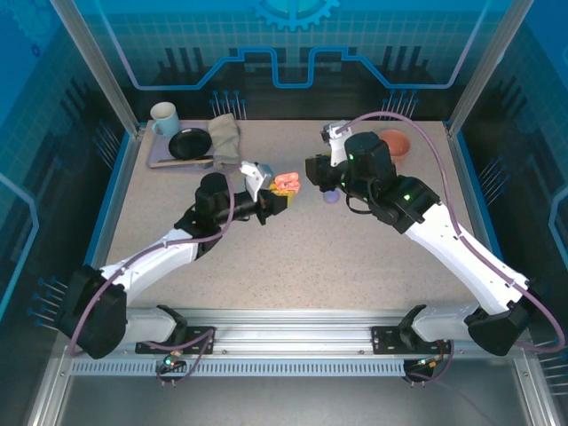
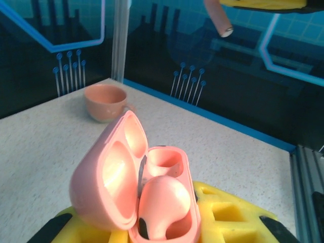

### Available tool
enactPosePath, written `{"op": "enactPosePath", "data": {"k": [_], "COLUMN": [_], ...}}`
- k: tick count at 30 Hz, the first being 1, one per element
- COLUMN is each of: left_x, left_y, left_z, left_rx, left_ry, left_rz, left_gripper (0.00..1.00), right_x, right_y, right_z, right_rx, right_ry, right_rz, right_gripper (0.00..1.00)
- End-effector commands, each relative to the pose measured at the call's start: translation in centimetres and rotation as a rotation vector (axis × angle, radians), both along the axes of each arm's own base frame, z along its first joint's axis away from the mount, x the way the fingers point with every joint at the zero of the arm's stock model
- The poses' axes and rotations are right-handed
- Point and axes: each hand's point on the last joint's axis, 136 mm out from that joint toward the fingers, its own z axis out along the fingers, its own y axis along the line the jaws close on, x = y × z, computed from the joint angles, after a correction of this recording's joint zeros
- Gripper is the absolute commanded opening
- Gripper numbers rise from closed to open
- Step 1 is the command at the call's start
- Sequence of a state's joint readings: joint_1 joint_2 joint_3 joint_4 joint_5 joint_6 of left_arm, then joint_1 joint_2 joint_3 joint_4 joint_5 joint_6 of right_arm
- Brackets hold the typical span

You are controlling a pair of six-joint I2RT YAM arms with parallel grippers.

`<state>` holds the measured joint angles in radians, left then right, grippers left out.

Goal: Insert the wireless bluetooth earbuds into the charging case

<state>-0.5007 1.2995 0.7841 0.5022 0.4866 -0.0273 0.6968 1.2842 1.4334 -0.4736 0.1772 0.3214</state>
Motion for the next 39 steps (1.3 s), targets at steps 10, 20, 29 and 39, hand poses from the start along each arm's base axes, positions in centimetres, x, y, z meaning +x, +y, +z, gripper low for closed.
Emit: {"op": "enactPosePath", "data": {"k": [10, 20, 29, 39], "left_x": [0.1, -0.2, -0.1, 0.0], "left_y": [-2.2, -2.3, -2.3, -2.2], "left_z": [5.2, 5.8, 5.9, 6.2], "left_rx": [-0.11, -0.118, -0.115, -0.116], "left_ry": [-0.092, -0.101, -0.106, -0.112], "left_rz": [-0.106, -0.122, -0.117, -0.104], "left_gripper": [0.0, 0.0, 0.0, 0.0], "right_x": [0.7, 1.4, 1.4, 1.4], "right_y": [1.0, 1.1, 1.2, 0.9], "right_z": [1.0, -0.3, -0.9, -1.8], "right_rx": [0.004, 0.005, 0.012, 0.019], "right_ry": [-0.151, -0.123, -0.103, -0.075], "right_rz": [0.096, 0.086, 0.086, 0.08], "right_gripper": [0.28, 0.27, 0.26, 0.25]}}
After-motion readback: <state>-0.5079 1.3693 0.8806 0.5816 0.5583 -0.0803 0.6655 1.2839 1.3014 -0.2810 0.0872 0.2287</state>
